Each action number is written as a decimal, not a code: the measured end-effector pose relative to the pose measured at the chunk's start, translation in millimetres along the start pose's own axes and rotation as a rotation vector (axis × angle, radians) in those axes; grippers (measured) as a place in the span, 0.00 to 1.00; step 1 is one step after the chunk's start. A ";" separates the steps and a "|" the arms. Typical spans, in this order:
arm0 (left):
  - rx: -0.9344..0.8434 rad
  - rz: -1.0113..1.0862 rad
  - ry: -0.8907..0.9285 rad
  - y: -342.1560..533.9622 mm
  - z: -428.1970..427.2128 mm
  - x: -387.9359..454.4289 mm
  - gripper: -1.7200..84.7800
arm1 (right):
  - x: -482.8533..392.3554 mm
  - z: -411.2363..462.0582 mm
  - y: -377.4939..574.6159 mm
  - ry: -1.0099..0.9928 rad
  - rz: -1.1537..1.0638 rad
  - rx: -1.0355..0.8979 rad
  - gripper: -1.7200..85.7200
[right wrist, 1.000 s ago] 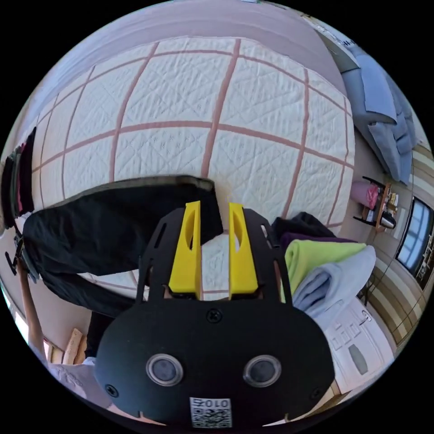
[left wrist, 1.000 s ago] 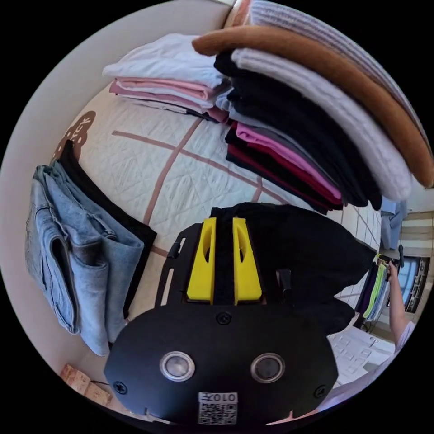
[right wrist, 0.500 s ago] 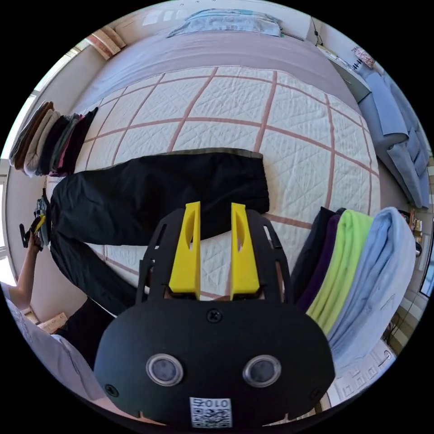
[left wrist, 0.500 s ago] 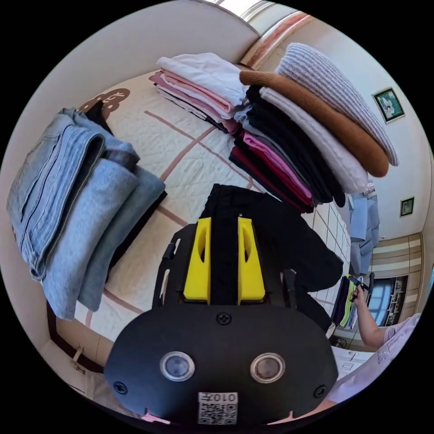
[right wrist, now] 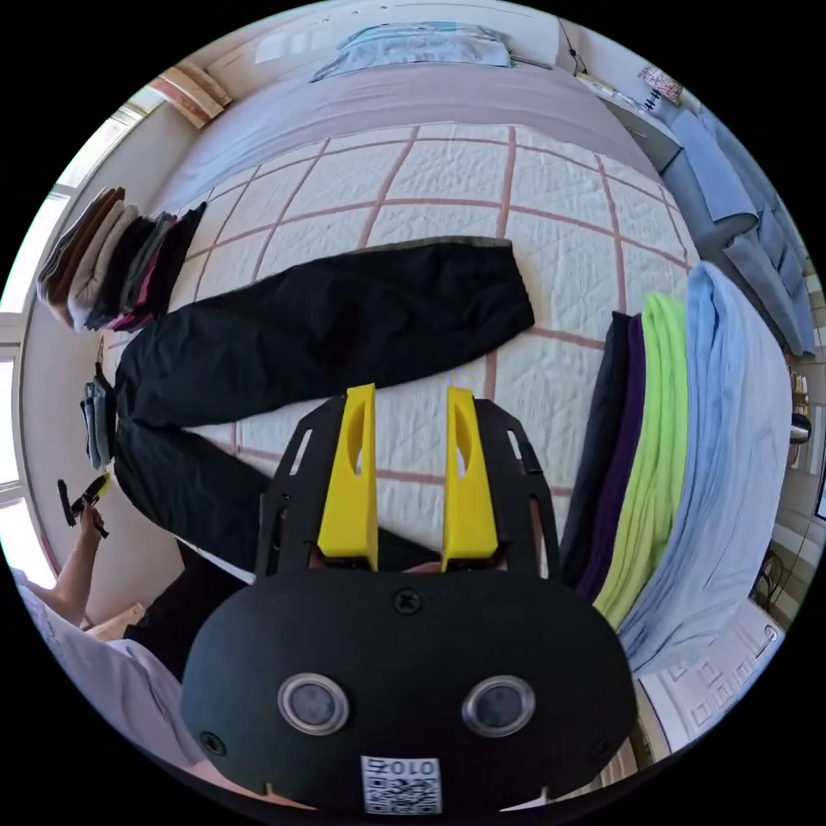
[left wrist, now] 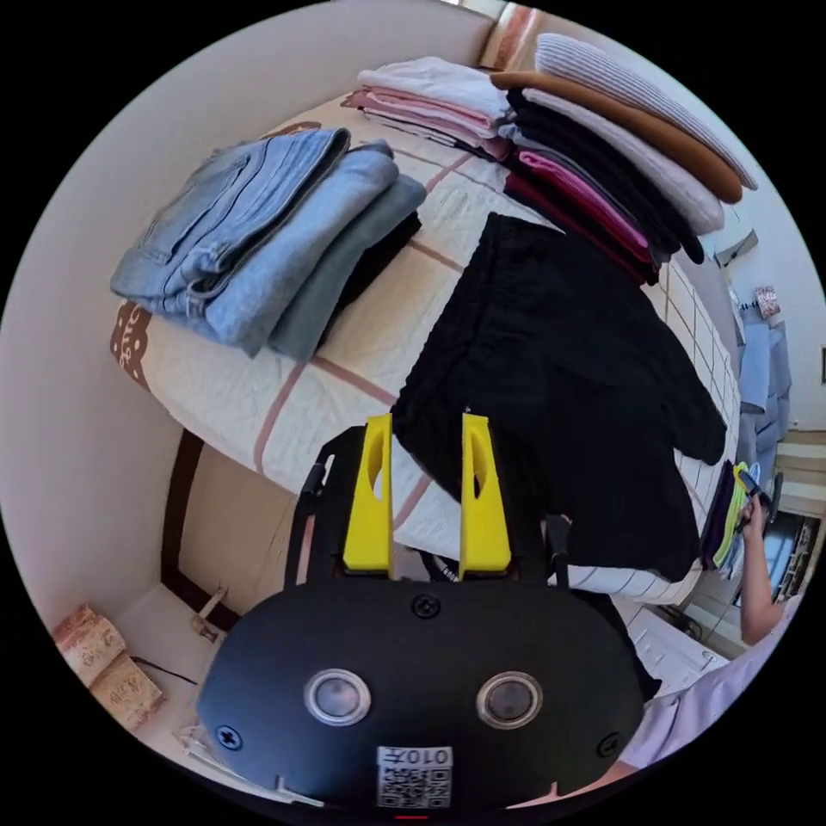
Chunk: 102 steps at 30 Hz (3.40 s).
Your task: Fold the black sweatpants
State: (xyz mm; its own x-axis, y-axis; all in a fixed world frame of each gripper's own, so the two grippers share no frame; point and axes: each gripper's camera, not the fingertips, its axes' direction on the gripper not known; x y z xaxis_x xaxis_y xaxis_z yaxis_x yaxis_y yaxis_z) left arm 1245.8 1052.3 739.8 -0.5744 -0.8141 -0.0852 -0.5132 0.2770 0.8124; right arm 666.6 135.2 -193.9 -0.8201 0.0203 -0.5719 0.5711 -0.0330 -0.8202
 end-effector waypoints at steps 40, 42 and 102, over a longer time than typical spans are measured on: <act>0.272 0.546 -0.436 -18.4 -9.6 131.0 0.15 | -127.8 34.2 84.6 0.212 -0.135 0.208 0.15; 0.283 0.783 -0.448 -54.9 8.5 184.9 0.16 | -153.5 41.3 41.1 0.200 -0.289 0.193 0.16; -0.043 1.273 -0.515 110.5 213.2 277.5 0.03 | -224.5 127.2 311.8 0.289 -0.243 -0.276 0.06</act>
State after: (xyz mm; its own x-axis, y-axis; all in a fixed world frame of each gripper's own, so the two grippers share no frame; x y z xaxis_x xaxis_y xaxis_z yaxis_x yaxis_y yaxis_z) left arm 893.7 965.8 683.0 -0.8035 0.2705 0.5304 0.5560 0.6594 0.5060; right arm 1024.3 -6.7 -319.2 -0.9101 0.2736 -0.3112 0.3838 0.2735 -0.8820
